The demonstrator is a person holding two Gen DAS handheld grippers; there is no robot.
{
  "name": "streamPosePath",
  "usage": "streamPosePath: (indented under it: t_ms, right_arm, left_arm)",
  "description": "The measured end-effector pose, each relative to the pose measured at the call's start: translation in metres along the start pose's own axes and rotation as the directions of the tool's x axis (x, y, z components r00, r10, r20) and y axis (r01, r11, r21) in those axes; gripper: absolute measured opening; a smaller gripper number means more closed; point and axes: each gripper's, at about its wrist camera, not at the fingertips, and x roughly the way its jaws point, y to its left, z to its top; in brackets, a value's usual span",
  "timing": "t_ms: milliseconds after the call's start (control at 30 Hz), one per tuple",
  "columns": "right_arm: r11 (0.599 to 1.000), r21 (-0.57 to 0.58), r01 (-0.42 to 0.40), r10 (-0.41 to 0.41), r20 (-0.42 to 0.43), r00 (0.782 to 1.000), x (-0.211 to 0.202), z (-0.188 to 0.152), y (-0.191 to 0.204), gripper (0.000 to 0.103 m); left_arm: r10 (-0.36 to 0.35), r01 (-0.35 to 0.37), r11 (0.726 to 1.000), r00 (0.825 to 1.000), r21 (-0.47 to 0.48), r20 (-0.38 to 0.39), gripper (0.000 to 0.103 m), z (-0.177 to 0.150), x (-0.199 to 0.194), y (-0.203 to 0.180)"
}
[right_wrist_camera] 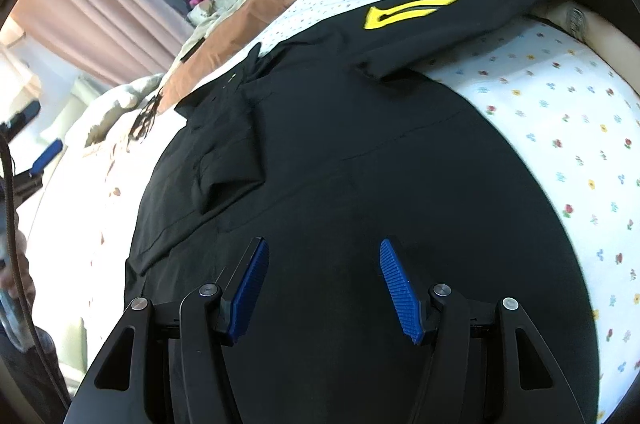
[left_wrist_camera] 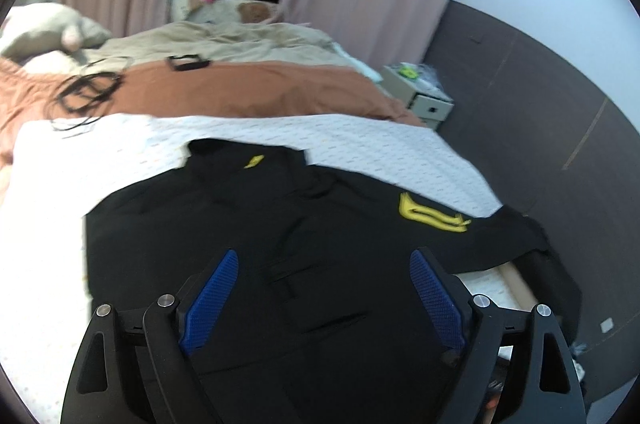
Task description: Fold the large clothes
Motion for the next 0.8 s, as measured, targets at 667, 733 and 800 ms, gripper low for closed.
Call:
streamPosePath:
  t_ms: [667,733,800]
  right_arm:
    - [0.904,-0.412,0.113,-0.113,0.023,0.993,0.050,0.012,0.146,0.075]
    - [0.885,-0.449,0.123,-0.127,0.020,0.992,0.062,0.012,0.158,0.075]
    - [0.864,-0.483,0.141,-0.150,0.019,0.988,0.076,0.011,0.170,0.075]
  left_arm:
    - [0.210,-0.220,0.931,0.975,-0.292,-0.067,0.077,-0.093,-0.046,0.185]
    - [0.213,-0.227,0.930,0.974,-0.289,-0.081,0.070,-0.099,-0.042,0.193]
    - [0.209,-0.231,0.929,0.972,-0.288,-0.105,0.066,-0.106,-0.033,0.200]
